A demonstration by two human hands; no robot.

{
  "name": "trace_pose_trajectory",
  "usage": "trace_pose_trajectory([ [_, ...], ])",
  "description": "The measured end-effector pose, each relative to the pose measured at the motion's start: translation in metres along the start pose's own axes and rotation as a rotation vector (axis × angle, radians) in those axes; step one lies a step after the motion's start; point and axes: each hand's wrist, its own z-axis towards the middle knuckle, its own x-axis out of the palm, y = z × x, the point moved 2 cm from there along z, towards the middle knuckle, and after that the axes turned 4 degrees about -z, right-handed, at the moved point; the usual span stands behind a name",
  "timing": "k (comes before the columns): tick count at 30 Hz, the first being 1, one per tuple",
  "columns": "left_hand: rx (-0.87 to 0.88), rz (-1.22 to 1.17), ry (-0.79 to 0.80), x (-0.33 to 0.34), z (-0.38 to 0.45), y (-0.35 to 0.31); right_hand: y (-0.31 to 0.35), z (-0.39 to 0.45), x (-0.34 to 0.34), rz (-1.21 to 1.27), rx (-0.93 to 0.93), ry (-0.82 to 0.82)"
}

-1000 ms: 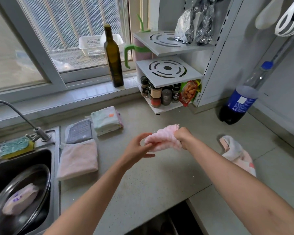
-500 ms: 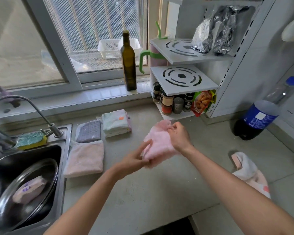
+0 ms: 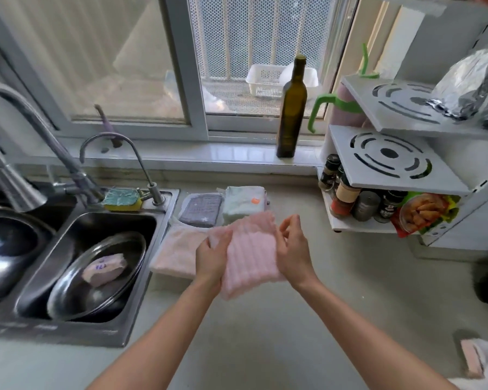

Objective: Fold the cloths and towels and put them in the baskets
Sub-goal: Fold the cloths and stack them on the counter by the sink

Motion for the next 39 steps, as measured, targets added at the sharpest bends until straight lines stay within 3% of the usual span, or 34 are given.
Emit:
trace_pose_trajectory([
  [5,0.114,0.226,-0.039,-0.011,0.038,-0.003,-0.012,0.004,0.037,0.078,0.036,0.037],
  [11,0.342,0.500,0.154,-0.005,0.085,-0.003,-0.048,0.022,0.070,-0.088,0.171,-0.005],
  [14,0.471,0.634,0.255,0.000,0.105,0.005,-0.059,0.029,0.087,-0.205,0.189,0.117],
  [19,0.517,0.867,0.367,-0.001,0.122,0.033,-0.079,0.022,0.103,-0.280,0.229,0.255],
  [22,0.566,0.928,0.351,0.001,0.118,0.042,-0.089,0.013,0.109,-0.342,0.243,0.186],
  [25,0.630,1.119,0.546,-0.001,0.112,0.052,-0.085,0.009,0.112,-0.633,0.206,0.107],
  [29,0.587,1.607,0.685,-0.011,0.109,0.068,-0.094,0.003,0.112,-0.804,0.170,0.330],
  [33,0.659,1.799,0.753,-0.006,0.110,0.057,-0.106,0.007,0.098,-0.865,0.295,0.452],
  [36,0.801,1.767,0.696,0.013,0.099,0.034,-0.104,0.002,0.065,-0.756,0.340,0.301],
  [39,0.915,1.590,0.826,0.044,0.069,0.025,-0.107,-0.029,0.009,-0.647,0.358,0.118],
])
